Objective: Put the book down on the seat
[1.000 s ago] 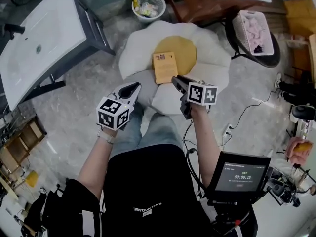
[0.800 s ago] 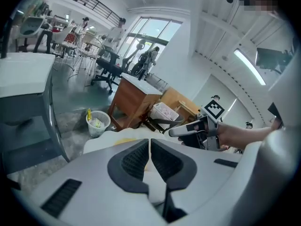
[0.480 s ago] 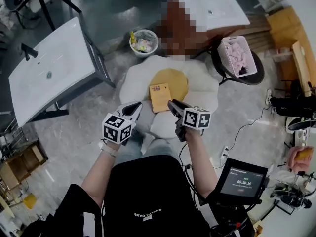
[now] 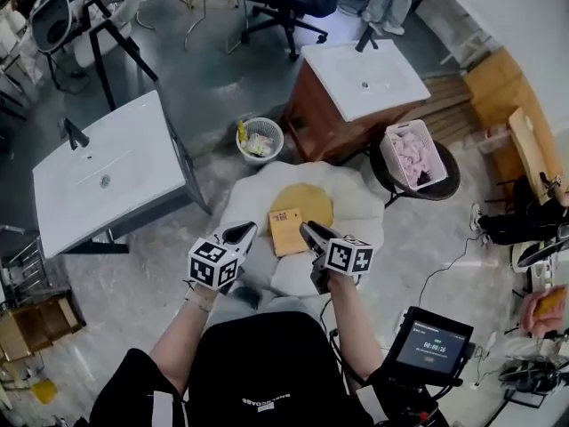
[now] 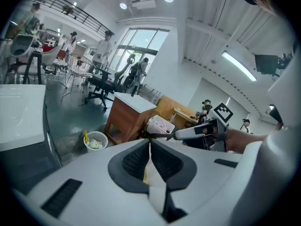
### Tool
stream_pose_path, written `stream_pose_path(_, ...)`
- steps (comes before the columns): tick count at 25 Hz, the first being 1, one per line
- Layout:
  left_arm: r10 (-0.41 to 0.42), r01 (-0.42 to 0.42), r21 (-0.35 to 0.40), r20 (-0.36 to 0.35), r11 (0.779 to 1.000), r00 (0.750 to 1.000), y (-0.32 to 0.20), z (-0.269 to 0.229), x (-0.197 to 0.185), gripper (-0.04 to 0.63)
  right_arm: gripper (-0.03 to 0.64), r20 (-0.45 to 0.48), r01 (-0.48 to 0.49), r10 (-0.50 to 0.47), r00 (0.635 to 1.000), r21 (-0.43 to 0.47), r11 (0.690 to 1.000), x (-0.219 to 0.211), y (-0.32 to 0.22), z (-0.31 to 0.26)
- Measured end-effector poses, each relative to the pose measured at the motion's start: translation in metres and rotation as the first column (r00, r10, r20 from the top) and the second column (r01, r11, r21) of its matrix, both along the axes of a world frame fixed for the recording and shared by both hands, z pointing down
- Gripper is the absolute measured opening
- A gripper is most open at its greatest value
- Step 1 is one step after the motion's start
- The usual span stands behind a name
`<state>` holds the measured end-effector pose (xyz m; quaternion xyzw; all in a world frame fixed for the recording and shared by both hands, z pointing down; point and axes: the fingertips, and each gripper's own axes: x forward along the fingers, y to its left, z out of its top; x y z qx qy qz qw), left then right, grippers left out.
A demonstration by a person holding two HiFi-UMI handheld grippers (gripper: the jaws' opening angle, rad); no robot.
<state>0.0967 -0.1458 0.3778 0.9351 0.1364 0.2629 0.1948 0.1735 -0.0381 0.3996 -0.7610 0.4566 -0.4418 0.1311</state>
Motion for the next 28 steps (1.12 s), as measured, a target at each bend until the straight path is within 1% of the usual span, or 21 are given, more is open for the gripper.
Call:
stream_pose_path(3, -0.006, 0.006, 0.0, -0.026, 1.0, 1.0, -0.005, -0.02, -0.001, 0.016, 0.127, -0.029, -0.005, 0.006, 1.0, 0.038, 0.999, 0.0, -0.009, -0.024)
stream_pose_path(7, -0.009, 0.009, 0.01, -0.04, 1.0, 0.999, -0.002, -0.046, -0.003, 0.017, 0.129, -0.051, -0.004, 0.008, 0.999, 0.072, 0.997, -0.011, -0.012, -0.053)
stream_pose_path(10, -0.013, 0.014, 0.012, -0.06, 1.0, 0.998, 0.005, -0.065, 0.002, 0.016, 0.127, -0.071, 0.006, 0.001, 0.997, 0.094, 0.996, -0.014, -0.009, -0.072)
stream_pose_path(14, -0.015, 0.017, 0.021, -0.106, 1.0, 0.994, 0.006, -0.088, 0.015, 0.017, 0.127, -0.107, 0.029, -0.014, 0.994, 0.137, 0.99, -0.009, -0.018, -0.093)
stream_pose_path(18, -0.028, 0.031, 0.021, -0.124, 0.999, 0.992, 0.014, -0.104, 0.017, 0.016, 0.129, -0.132, 0.037, -0.015, 0.991, 0.164, 0.986, -0.011, -0.015, -0.109)
stream_pose_path(23, -0.026, 0.033, 0.043, -0.149, 0.999, 0.989, 0.032, -0.129, 0.024, 0.016, 0.127, -0.21, 0.049, -0.012, 0.978, 0.17, 0.984, -0.012, -0.005, -0.135)
stream_pose_path(28, -0.03, 0.044, 0.062, -0.203, 0.997, 0.979, 0.036, -0.15, 0.029, 0.016, 0.127, -0.313, 0.111, -0.053, 0.948, 0.169, 0.979, -0.014, -0.009, -0.155)
